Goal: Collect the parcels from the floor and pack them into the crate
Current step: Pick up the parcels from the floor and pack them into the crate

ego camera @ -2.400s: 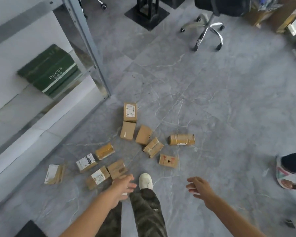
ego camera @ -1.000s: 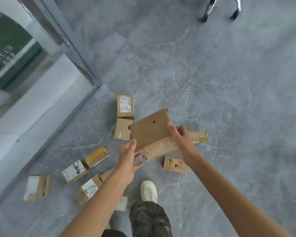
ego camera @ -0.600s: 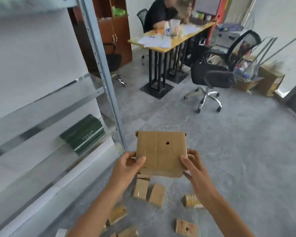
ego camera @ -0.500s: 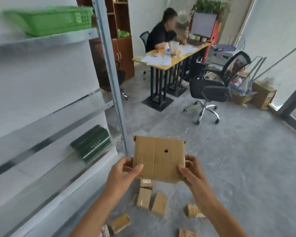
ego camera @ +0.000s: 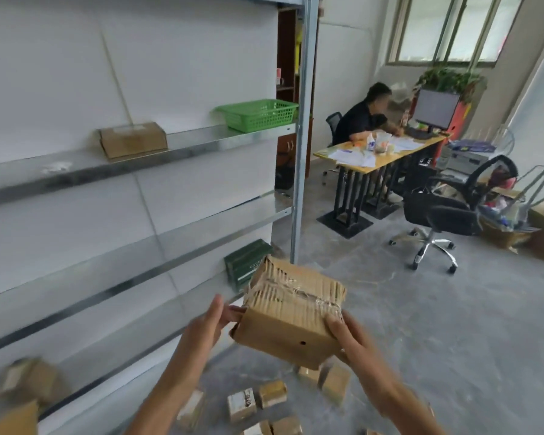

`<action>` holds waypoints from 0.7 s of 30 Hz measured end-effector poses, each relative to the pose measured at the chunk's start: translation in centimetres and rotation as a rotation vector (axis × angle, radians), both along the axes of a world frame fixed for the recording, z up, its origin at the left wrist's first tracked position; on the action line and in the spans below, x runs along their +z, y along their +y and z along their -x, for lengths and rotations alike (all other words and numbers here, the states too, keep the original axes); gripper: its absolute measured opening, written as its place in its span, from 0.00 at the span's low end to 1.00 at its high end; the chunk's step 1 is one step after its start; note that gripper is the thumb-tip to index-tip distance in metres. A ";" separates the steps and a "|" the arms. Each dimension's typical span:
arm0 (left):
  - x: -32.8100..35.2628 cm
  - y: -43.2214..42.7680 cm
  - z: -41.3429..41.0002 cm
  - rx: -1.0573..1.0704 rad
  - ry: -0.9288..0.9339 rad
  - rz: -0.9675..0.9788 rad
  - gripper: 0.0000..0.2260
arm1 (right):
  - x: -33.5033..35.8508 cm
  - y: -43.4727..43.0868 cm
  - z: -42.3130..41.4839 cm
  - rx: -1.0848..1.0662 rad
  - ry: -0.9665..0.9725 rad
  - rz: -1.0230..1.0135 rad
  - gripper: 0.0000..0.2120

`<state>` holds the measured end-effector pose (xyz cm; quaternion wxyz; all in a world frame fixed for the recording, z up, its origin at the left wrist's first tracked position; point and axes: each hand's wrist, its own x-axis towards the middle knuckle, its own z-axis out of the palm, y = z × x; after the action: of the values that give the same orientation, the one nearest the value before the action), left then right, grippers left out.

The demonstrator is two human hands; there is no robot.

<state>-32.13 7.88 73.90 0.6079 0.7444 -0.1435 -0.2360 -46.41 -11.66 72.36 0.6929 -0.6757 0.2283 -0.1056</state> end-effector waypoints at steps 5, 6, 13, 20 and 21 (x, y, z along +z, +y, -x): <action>0.3 3.1 7.8 0.120 -0.323 -0.231 0.34 | 0.8 2.8 4.3 0.216 -0.101 0.351 0.19; 0.1 3.2 9.6 0.171 -0.361 -0.228 0.31 | 0.7 3.0 5.3 0.239 -0.114 0.414 0.17; -1.8 5.8 20.8 0.426 -0.527 -0.227 0.20 | -0.6 5.2 11.9 0.377 -0.085 0.347 0.11; -1.7 10.8 28.5 0.528 -0.603 -0.329 0.20 | -1.9 10.4 17.2 0.409 0.060 -0.050 0.37; -1.8 11.9 29.7 0.525 -0.624 -0.347 0.20 | -2.2 11.2 17.9 0.414 0.076 -0.120 0.37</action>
<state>-61.84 19.79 72.15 0.4408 0.8824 -0.0843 0.1417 -64.35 -0.49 70.21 0.7296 -0.6693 0.1165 0.0782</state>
